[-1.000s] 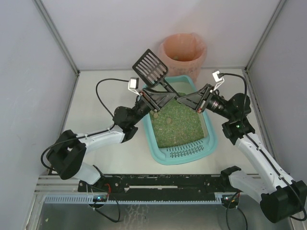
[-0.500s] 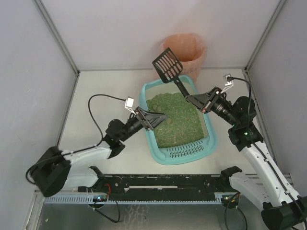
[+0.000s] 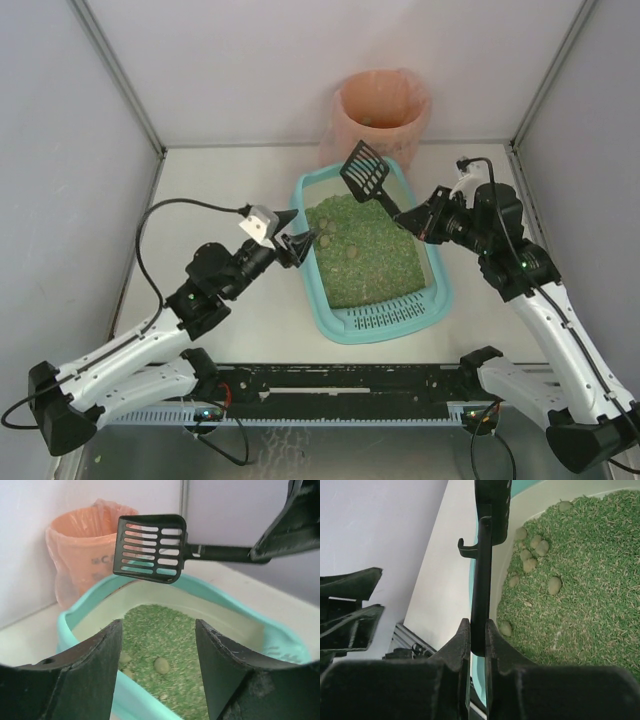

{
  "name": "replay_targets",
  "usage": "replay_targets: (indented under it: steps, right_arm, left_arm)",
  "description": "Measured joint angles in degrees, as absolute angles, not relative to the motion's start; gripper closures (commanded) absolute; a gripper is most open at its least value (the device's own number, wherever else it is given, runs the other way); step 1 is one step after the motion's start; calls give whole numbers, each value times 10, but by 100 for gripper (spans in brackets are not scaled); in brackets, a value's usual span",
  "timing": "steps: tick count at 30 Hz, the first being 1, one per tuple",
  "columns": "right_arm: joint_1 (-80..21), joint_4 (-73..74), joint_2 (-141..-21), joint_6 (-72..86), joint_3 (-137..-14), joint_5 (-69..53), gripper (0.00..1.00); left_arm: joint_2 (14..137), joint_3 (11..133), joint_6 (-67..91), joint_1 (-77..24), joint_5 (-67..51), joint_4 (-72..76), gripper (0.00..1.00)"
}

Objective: Clean the litter box

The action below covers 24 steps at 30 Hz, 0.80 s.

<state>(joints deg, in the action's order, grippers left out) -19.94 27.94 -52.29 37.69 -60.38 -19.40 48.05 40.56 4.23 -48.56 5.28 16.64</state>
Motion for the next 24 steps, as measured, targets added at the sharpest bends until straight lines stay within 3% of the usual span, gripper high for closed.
replay_targets:
  steps: [5,12,24]
  right_arm:
    - [-227,343,-524,344,-649,-178,100]
    - [-250,390,-525,314,-655,-170,100]
    - [-273,444,-522,268,-673,-171,100]
  left_arm:
    - [488,369,-130,-487,-31,218,35]
    - [536,366,-298,-495,-143,289,46]
    - [625,475,-444,-496,-284,200,48]
